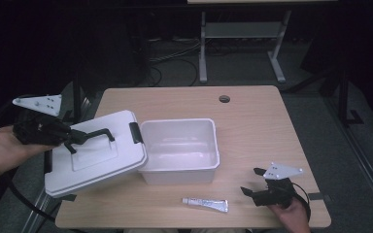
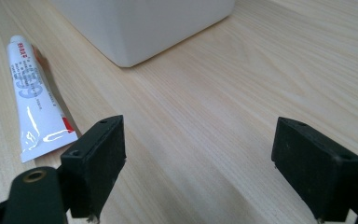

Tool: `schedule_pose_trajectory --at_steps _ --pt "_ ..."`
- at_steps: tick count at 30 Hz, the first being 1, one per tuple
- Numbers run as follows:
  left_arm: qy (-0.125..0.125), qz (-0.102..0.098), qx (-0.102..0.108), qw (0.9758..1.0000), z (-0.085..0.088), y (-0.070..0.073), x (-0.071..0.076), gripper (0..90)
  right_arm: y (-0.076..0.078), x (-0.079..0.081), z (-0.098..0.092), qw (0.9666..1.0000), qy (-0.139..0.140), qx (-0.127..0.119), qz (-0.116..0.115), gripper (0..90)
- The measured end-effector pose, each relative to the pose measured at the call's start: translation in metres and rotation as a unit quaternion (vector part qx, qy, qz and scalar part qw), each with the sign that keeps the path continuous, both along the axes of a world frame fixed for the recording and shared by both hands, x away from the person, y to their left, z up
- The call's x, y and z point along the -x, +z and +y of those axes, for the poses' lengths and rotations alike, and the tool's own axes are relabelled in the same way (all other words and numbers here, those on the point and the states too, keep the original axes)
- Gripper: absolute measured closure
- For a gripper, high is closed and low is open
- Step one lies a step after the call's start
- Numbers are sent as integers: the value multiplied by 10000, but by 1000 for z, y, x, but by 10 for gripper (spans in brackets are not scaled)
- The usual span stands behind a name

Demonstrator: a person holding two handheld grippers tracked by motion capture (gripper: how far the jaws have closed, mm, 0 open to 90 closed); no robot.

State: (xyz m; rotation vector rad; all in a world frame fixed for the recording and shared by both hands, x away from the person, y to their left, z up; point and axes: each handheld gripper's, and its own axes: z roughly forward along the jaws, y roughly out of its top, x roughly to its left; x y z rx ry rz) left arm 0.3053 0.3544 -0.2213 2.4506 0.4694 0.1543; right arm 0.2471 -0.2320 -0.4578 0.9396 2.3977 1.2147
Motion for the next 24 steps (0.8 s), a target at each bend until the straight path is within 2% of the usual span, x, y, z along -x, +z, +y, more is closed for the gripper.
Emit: schedule_pose_trajectory --at_steps 14,19,24 --pt "354 48 -29 9994 37 -12 15 843 0 1 4 9999 39 108 -28 170" --pt "450 67 9 9990 46 -20 17 843 1 2 6 9998 67 191 -49 171" --pt "552 119 25 9984 53 -34 17 843 1 3 7 9998 84 186 -59 171"
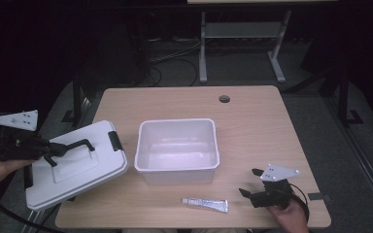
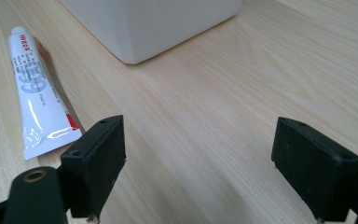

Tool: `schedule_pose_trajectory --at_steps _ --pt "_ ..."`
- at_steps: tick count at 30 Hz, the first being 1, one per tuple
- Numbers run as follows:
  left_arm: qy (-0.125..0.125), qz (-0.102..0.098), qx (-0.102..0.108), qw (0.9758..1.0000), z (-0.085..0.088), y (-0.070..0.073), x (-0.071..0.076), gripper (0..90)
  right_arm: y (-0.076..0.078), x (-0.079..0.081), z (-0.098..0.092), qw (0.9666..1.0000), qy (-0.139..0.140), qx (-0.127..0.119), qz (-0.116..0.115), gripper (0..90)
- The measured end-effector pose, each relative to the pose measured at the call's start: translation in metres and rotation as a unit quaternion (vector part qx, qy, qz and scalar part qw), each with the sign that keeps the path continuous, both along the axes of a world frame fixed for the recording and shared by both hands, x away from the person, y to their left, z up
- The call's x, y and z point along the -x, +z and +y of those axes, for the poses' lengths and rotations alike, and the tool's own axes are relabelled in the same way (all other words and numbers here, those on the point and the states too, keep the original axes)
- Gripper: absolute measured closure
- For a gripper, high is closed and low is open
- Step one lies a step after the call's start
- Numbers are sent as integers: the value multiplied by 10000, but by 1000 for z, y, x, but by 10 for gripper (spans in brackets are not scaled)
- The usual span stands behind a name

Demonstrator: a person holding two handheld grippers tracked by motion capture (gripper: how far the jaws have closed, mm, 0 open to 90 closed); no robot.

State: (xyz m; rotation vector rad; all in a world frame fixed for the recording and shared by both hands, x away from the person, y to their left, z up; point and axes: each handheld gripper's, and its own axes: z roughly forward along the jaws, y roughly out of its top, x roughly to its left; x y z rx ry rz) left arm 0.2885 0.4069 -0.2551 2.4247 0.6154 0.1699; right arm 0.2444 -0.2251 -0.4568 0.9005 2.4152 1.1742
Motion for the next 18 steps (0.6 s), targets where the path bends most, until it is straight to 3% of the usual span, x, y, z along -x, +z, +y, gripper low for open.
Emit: schedule_pose_trajectory --at_steps 11,18 --pt "101 147 -87 9998 2 -35 -3 844 0 1 0 10000 63 65 -31 171" --pt "147 247 -36 9996 4 -55 -4 844 0 2 1 9999 117 63 1 171"
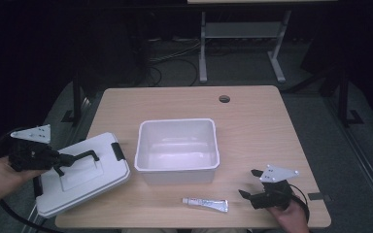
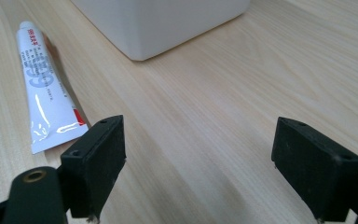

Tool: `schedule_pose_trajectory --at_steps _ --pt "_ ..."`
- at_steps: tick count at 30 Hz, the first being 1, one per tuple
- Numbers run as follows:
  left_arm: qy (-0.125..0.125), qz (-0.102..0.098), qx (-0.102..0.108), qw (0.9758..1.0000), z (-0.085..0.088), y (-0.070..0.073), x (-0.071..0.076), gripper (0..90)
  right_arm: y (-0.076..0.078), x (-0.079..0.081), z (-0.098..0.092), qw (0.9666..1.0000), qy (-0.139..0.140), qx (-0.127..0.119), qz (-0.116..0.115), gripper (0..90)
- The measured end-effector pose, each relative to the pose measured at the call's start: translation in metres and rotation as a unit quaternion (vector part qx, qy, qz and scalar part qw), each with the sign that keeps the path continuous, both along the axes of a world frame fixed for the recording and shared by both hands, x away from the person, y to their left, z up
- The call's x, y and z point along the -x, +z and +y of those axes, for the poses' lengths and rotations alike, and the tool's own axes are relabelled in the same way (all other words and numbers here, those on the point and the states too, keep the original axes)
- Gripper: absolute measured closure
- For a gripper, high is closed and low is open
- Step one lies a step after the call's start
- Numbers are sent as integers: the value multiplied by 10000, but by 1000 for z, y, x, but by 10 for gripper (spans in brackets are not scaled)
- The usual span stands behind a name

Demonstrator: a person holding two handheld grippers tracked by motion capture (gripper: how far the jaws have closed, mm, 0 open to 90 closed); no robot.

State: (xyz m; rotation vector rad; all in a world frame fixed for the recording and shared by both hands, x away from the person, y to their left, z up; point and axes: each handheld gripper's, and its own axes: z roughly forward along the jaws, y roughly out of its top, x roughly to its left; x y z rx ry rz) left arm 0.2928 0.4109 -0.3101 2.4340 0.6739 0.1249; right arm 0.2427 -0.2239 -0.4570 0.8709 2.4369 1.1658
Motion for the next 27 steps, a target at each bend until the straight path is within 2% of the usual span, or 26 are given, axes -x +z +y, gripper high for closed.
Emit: schedule_pose_trajectory --at_steps 6,9,15,27 --pt "-2 48 3 10000 -1 -13 -3 844 1 1 1 10000 45 25 -43 171" --pt "37 117 83 9999 -1 -24 -5 844 0 1 0 10000 75 3 0 170" --pt "59 189 67 9998 -4 -41 -10 844 1 1 1 9999 102 12 -24 170" --pt "74 259 97 9996 -8 -61 -16 844 0 1 4 9997 242 21 10 209"
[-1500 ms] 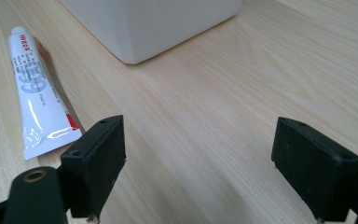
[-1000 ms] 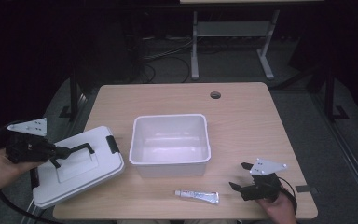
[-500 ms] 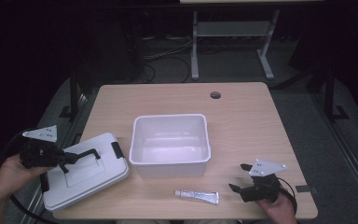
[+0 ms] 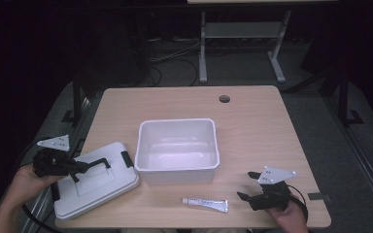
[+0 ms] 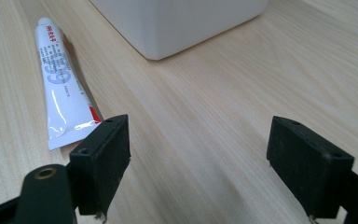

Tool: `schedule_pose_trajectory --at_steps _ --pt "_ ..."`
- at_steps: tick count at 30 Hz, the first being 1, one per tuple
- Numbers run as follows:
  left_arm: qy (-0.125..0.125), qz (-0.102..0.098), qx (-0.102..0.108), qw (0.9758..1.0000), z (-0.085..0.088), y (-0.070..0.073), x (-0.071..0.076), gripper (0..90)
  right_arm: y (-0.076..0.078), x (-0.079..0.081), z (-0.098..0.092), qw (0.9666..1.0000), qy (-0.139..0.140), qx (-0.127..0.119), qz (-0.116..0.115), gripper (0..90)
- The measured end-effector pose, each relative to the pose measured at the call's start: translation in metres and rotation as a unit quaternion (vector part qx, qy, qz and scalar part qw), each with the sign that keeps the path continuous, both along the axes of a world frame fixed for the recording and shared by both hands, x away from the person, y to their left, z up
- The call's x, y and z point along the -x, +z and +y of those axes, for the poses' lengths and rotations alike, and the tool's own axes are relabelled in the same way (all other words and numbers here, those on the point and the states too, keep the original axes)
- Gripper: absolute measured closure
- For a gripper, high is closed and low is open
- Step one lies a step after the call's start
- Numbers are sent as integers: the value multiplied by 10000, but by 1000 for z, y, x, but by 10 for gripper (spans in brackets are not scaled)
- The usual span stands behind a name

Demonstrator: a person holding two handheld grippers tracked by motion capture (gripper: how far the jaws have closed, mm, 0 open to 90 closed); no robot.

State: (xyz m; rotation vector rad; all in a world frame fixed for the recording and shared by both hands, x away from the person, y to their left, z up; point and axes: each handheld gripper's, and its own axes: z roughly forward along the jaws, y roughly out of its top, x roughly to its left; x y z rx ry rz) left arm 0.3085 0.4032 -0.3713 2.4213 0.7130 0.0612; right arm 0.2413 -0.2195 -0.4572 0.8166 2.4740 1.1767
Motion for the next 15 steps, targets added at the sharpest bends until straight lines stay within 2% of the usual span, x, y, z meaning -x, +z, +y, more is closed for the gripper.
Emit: schedule_pose_trajectory --at_steps 15 --pt "61 38 7 10000 -1 -17 -4 844 1 1 2 9999 105 30 64 220"
